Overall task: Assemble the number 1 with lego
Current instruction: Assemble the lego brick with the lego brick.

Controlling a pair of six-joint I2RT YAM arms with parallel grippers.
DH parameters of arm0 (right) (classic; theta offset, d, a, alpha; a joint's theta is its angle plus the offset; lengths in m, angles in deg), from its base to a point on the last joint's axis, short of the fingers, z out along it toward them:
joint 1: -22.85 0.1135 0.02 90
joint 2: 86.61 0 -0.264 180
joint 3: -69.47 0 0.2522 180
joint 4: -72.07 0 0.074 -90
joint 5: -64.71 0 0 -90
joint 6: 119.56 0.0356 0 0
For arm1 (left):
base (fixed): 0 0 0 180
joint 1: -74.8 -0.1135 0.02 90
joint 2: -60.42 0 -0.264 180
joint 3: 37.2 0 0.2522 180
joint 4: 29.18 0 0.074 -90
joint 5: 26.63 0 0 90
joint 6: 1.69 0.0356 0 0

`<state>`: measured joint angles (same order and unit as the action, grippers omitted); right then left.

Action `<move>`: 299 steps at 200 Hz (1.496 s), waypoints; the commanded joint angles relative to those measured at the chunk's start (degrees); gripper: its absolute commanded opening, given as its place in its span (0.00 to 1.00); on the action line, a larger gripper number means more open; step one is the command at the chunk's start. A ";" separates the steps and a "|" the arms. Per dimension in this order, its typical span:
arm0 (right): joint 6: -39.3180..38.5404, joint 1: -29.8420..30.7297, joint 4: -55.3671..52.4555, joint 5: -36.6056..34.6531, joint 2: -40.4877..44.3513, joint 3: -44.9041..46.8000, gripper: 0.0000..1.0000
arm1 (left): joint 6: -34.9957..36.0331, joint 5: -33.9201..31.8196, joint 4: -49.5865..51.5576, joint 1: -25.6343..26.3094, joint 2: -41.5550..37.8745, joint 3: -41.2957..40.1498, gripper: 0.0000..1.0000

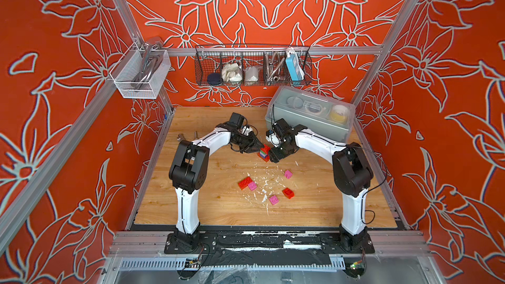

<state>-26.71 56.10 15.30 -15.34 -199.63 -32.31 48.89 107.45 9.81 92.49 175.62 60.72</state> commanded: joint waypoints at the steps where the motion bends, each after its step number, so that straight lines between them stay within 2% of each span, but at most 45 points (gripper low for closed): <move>1: 1.39 -1.77 -2.78 -0.65 5.92 -2.23 0.74 | 1.78 -5.67 8.08 0.41 2.84 -2.68 0.28; 48: 1.67 -4.02 -6.13 -0.90 11.61 -5.20 0.74 | 2.24 -5.67 9.03 0.33 3.29 -2.12 0.29; 100: 1.90 -4.08 -7.48 -1.09 15.23 -3.76 0.78 | 1.39 -4.02 10.84 0.12 1.23 5.83 0.42; 150: -0.59 -3.82 -7.01 3.65 14.75 -3.83 0.82 | -1.19 -5.27 14.22 -0.03 -3.81 9.60 0.44; 170: -0.25 -3.15 -7.23 5.53 12.02 -5.98 0.82 | -1.71 -7.50 17.84 -0.93 -8.00 6.39 0.43; 197: -0.65 -0.74 -9.57 4.57 5.70 -11.81 0.83 | -3.65 -7.52 16.55 -3.15 -16.06 -4.26 0.40; 227: -2.08 2.32 -13.48 2.00 -1.52 -19.85 0.86 | -0.44 -9.21 18.03 -3.63 -22.25 -11.52 0.40; 260: -2.22 3.72 -15.26 1.21 -5.47 -23.40 0.87 | 0.57 -10.70 19.02 -3.81 -26.31 -16.73 0.39; 299: -3.60 4.10 -15.53 1.05 -7.36 -23.50 0.78 | 0.75 -11.73 19.16 -4.50 -28.65 -19.95 0.39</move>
<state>-28.87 60.28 2.12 -12.98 -205.42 -53.63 48.43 96.96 27.82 88.60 149.22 41.99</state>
